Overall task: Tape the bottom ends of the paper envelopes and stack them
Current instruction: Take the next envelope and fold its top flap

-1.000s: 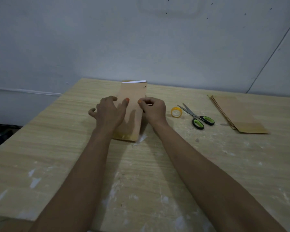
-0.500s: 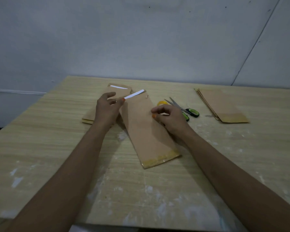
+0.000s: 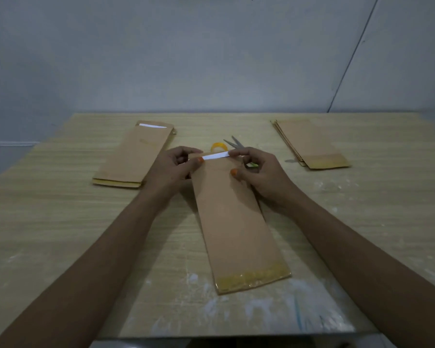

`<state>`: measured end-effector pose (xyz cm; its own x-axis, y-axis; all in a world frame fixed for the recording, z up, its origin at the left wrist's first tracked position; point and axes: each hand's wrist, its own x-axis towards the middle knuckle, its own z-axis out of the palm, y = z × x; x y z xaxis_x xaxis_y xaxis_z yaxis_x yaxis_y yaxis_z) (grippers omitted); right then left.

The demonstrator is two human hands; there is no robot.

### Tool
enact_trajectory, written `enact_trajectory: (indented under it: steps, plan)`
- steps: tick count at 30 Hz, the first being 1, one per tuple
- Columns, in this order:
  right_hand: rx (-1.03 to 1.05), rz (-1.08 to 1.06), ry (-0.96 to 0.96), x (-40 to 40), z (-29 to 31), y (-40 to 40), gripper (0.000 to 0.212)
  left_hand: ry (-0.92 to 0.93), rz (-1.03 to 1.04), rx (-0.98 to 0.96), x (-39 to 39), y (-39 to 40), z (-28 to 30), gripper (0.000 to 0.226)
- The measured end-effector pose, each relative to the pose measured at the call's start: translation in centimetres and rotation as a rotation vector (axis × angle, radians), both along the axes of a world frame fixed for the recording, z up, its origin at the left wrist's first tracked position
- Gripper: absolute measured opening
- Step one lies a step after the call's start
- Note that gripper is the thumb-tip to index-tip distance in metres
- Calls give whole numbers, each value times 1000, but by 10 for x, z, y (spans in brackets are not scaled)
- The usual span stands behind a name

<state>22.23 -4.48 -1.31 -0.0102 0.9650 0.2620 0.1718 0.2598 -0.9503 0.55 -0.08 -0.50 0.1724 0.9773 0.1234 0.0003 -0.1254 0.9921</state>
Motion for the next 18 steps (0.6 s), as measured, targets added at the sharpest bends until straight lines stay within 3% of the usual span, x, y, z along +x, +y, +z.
enact_trajectory:
  steps: [18]
  plan:
    - [24,-28,-225,1,-10,-2,31,119,29,97,10,-7,-18,11]
